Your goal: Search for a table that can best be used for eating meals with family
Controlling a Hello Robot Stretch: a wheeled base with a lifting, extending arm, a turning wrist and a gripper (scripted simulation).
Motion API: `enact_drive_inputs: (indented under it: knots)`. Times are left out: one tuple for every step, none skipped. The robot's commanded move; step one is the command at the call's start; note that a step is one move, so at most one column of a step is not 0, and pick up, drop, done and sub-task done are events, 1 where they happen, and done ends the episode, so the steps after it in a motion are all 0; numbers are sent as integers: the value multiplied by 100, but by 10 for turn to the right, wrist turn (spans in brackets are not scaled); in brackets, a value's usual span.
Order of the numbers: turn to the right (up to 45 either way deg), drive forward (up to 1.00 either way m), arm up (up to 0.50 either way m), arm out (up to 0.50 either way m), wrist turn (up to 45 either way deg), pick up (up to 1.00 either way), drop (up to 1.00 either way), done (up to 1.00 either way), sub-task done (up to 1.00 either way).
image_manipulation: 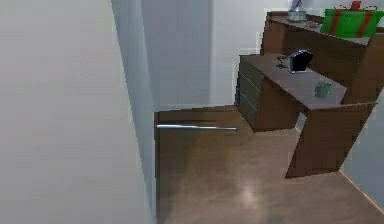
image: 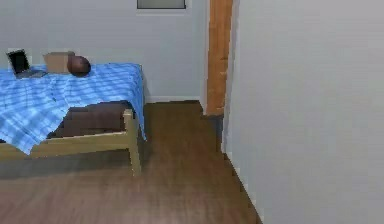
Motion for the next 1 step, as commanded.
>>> enact_drive_inputs:
  knots:
    - [0,100,0,0,0,0,0,0,0]
